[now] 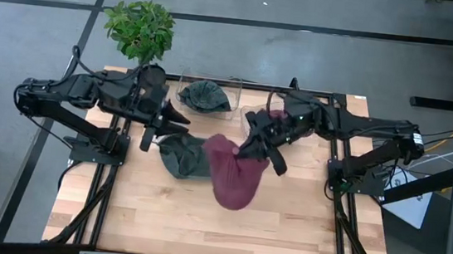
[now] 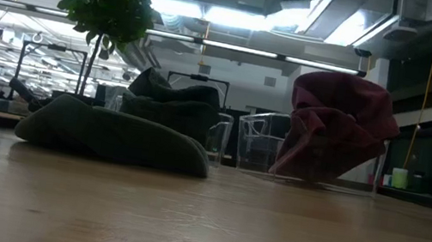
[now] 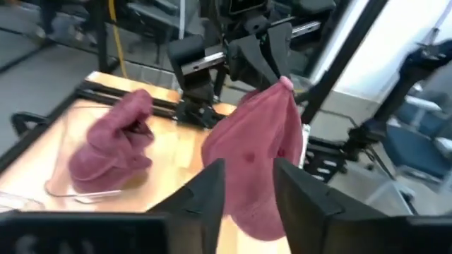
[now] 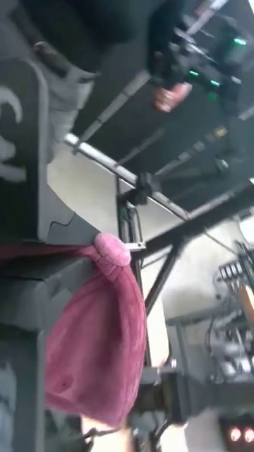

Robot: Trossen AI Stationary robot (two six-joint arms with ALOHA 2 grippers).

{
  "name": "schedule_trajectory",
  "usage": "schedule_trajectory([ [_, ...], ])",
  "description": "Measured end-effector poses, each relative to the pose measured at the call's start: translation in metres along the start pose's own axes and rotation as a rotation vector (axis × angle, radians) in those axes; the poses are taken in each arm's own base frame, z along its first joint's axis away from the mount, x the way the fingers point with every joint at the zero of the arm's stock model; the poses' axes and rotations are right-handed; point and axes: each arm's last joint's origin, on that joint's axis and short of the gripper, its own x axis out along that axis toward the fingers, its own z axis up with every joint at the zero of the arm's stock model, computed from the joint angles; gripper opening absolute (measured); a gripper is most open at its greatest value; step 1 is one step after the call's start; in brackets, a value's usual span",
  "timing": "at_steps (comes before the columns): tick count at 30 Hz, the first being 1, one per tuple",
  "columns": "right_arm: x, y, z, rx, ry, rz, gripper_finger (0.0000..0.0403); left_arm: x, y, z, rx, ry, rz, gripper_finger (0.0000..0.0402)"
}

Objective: Pick & Place hat
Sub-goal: Put the red cap into the right transparent bin

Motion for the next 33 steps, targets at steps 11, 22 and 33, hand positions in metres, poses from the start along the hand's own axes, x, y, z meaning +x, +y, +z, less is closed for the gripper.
schedule_trajectory([
  [11,-0.027,-0.045,0.012,0.281,-0.147,-0.340,0.0011,0.022,0.006,0.002,0.088,-0.053,0.234,0.0235],
  [22,-0.038,-0.061,0.025,0.281,-0.292,-0.440,0.0013,0.093,0.016,-0.003,0.331,-0.057,0.507,0.0306],
  [33,-0.036,-0.063,0.027,0.267,-0.319,-0.441,0.0014,0.126,0.032,-0.010,0.357,-0.050,0.756,0.0315],
])
